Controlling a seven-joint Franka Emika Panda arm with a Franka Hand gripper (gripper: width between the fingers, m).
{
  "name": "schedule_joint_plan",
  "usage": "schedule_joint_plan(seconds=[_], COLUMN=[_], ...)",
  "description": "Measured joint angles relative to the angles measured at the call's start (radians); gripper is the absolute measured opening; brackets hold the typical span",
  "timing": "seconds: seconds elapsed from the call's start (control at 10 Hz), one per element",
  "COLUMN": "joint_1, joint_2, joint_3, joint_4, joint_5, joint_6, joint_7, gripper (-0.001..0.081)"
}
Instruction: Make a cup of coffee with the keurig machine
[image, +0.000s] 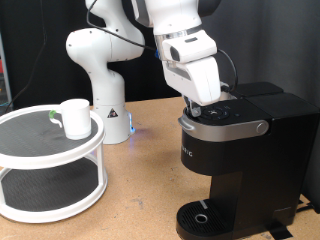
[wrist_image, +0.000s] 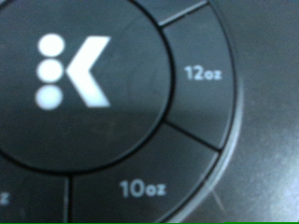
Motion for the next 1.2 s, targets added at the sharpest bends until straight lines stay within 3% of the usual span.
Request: schedule_joint_plan(seconds=[0.5, 0.9, 1.2], joint_1=[0.001, 0.003, 0.003], joint_2=[0.001, -0.005, -0.034], joint_3=[0.001, 0.001, -0.002], joint_4=[0.002, 0.013, 0.05], joint_5=[0.019, 0.161, 0.212], joint_6=[-0.001, -0.037, -0.085], joint_7=[-0.007, -0.096, -0.099], gripper=[0.0002, 0.0002, 0.0002])
